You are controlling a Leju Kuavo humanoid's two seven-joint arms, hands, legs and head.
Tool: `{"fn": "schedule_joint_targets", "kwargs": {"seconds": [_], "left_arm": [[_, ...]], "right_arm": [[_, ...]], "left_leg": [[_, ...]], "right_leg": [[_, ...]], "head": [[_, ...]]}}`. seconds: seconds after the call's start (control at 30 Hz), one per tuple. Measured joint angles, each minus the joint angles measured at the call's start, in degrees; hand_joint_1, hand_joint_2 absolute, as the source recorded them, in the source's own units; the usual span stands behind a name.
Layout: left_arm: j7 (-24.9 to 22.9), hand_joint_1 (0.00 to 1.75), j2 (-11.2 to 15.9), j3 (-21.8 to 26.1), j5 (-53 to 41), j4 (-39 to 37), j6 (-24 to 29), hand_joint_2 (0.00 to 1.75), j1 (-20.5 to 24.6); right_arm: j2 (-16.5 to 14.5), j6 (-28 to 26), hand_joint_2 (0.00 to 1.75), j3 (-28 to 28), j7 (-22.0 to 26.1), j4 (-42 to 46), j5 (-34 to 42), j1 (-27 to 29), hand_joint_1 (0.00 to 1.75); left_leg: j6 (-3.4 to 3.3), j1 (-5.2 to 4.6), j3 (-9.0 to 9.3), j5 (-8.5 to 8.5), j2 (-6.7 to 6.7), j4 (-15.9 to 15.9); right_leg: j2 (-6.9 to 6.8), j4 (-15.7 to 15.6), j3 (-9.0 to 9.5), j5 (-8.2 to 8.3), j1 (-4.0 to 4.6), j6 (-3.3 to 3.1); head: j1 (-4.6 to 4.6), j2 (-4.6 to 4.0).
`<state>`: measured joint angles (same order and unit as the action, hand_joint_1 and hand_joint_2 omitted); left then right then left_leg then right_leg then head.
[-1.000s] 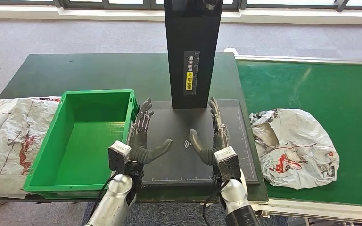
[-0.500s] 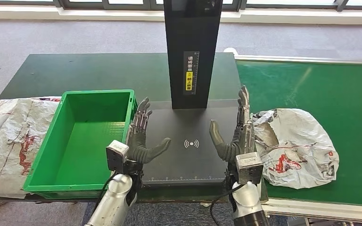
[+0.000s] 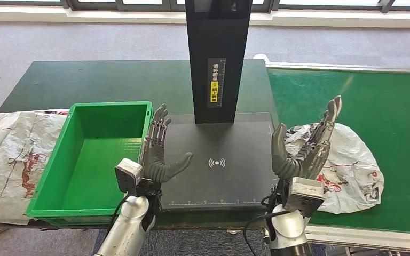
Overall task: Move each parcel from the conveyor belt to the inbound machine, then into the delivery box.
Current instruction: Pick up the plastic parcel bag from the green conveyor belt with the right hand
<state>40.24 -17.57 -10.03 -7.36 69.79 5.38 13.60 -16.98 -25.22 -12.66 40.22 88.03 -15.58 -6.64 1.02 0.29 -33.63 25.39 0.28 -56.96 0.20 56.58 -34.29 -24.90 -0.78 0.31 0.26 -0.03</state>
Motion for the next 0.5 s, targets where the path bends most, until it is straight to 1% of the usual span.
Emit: {"fn": "schedule_joint_targets", "kwargs": {"seconds": [0.1, 0.17, 0.2, 0.23, 0.3, 0.33, 0.37, 0.4, 0.43, 0.5], "left_arm": [[0.0, 0.0, 0.0, -1.19, -0.19, 1.31, 0.62, 1.75, 0.07], [0.0, 0.0, 0.0, -1.45, -0.21, 1.98, 0.98, 1.75, -0.03], [0.0, 0.0, 0.0, -1.48, -0.16, 2.33, 1.15, 1.75, -0.12], [0.0, 0.0, 0.0, -1.49, -0.08, 2.69, 1.26, 1.75, -0.23], [-0.01, 0.0, 0.0, -1.48, 0.03, 3.31, 1.27, 1.75, -0.41], [-0.01, 0.0, 0.01, -1.47, 0.02, 3.55, 1.26, 1.75, -0.47], [-0.02, 0.0, 0.01, -1.47, 0.01, 3.78, 1.25, 1.75, -0.52], [-0.02, 0.0, 0.02, -1.46, -0.03, 3.98, 1.25, 1.75, -0.56], [-0.02, 0.0, 0.02, -1.46, -0.08, 4.16, 1.24, 1.75, -0.59], [-0.02, 0.0, 0.02, -1.44, -0.16, 4.33, 1.23, 1.75, -0.62]], "right_arm": [[0.02, -1.22, 1.75, 0.0, -0.06, -0.43, -3.41, -0.07, 0.0], [0.02, -3.33, 1.75, 0.24, -1.66, -1.56, -7.54, -0.26, 0.0], [0.02, -5.34, 1.75, 0.69, -3.88, -2.68, -12.27, -0.39, 0.0], [0.02, -7.74, 1.75, 1.54, -7.48, -4.13, -19.58, -0.52, 0.0], [0.02, -12.03, 1.75, 4.4, -15.78, -7.1, -39.37, -0.63, 0.0], [0.02, -13.29, 1.75, 6.13, -18.81, -8.34, -49.24, -0.67, 0.0], [0.02, -13.97, 1.75, 7.84, -20.6, -9.4, -57.38, -0.75, 0.0], [0.02, -14.27, 1.75, 9.43, -21.62, -10.38, -63.02, -0.94, 0.0], [0.03, -14.39, 1.75, 10.85, -23.01, -11.21, -66.73, -1.16, 0.0], [0.33, -14.5, 1.75, 13.3, -28.67, -12.38, -70.66, -1.79, 0.0]], "left_leg": [[0.0, 0.0, 0.0, 0.0, 0.0, 0.0], [0.0, 0.0, 0.0, 0.0, 0.0, 0.01], [0.0, 0.01, 0.01, 0.0, -0.01, 0.01], [0.0, 0.01, 0.01, 0.0, -0.03, 0.01], [-0.01, 0.01, -0.01, -0.01, -0.13, 0.01], [-0.01, 0.01, -0.01, -0.01, -0.19, 0.01], [-0.02, 0.01, -0.02, -0.01, -0.25, 0.01], [-0.02, 0.01, -0.02, -0.02, -0.28, 0.01], [-0.03, 0.0, -0.02, -0.03, -0.31, 0.0], [-0.07, -0.01, -0.04, -0.05, -0.4, 0.0]], "right_leg": [[0.0, 0.0, 0.0, 0.0, 0.0, 0.0], [-0.01, 0.0, 0.02, 0.0, 0.01, 0.0], [-0.01, 0.0, 0.03, 0.0, 0.01, 0.0], [-0.03, 0.0, 0.04, 0.0, 0.01, 0.0], [-0.13, 0.0, 0.1, 0.0, 0.01, 0.0], [-0.19, 0.0, 0.12, 0.0, 0.01, 0.0], [-0.23, 0.0, 0.15, 0.0, 0.01, 0.0], [-0.25, 0.0, 0.16, 0.0, 0.0, 0.0], [-0.28, 0.0, 0.16, 0.0, 0.0, 0.01], [-0.39, 0.0, 0.18, -0.01, -0.01, 0.01]], "head": [[-0.01, -0.01], [0.0, -0.01], [0.0, -0.01], [0.0, -0.01], [0.0, -0.01], [0.0, -0.01], [0.0, 0.0], [0.0, 0.0], [0.0, 0.0], [0.0, -0.01]]}}
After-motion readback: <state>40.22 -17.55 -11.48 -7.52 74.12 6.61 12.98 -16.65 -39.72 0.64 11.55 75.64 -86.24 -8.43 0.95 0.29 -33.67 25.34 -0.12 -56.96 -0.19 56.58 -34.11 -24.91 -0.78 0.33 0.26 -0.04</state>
